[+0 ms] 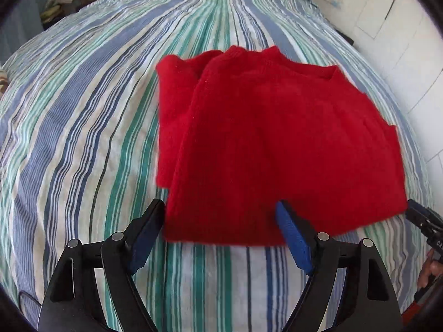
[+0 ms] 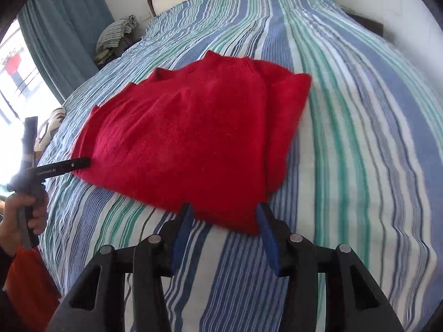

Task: Fold small clothes
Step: 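Grasp the hem with the left tool while the right tool grasps it, fold toward collar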

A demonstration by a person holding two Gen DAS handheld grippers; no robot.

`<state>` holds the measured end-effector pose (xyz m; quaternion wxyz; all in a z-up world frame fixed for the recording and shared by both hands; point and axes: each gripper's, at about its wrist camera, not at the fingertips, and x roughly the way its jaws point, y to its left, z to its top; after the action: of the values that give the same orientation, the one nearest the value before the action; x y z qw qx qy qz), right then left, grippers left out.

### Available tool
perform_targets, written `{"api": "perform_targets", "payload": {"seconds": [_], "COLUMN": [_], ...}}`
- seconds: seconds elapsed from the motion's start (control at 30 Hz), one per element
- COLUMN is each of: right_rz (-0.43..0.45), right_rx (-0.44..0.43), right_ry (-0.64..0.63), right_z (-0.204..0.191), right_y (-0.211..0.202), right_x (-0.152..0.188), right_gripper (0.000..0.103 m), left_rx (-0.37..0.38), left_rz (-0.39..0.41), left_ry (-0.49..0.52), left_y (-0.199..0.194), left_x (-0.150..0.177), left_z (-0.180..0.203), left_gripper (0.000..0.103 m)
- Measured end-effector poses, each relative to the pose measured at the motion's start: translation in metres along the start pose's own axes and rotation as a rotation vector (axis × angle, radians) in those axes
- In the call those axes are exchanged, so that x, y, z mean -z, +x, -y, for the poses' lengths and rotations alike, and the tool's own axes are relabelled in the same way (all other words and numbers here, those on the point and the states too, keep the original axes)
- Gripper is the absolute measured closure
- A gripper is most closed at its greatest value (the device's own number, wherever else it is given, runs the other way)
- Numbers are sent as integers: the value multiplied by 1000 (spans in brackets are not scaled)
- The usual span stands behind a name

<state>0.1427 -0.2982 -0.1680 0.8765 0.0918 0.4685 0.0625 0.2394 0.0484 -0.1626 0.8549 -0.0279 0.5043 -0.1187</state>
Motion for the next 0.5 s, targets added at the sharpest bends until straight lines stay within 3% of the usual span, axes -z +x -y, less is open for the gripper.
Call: {"api": "perform_targets", "payload": {"seconds": [0.1,0.33,0.5], "right_rz": [82,88,100], "right_rx": [-7,55,65], "right_ry": [13,101,151], "right_z": [-7,-7,-1], "right_y": [-39,-62,-76], "right_x": [21,82,98], "right_gripper": [36,36,36], "left_rx": [-10,-71,-86], "left_rz": [75,154,163], "left_ry": [27,90,87], "left_y": [-41,-103,-119], "left_x": [15,49,54], "left_z": [19,55,68], "left_gripper": [13,10,10]}}
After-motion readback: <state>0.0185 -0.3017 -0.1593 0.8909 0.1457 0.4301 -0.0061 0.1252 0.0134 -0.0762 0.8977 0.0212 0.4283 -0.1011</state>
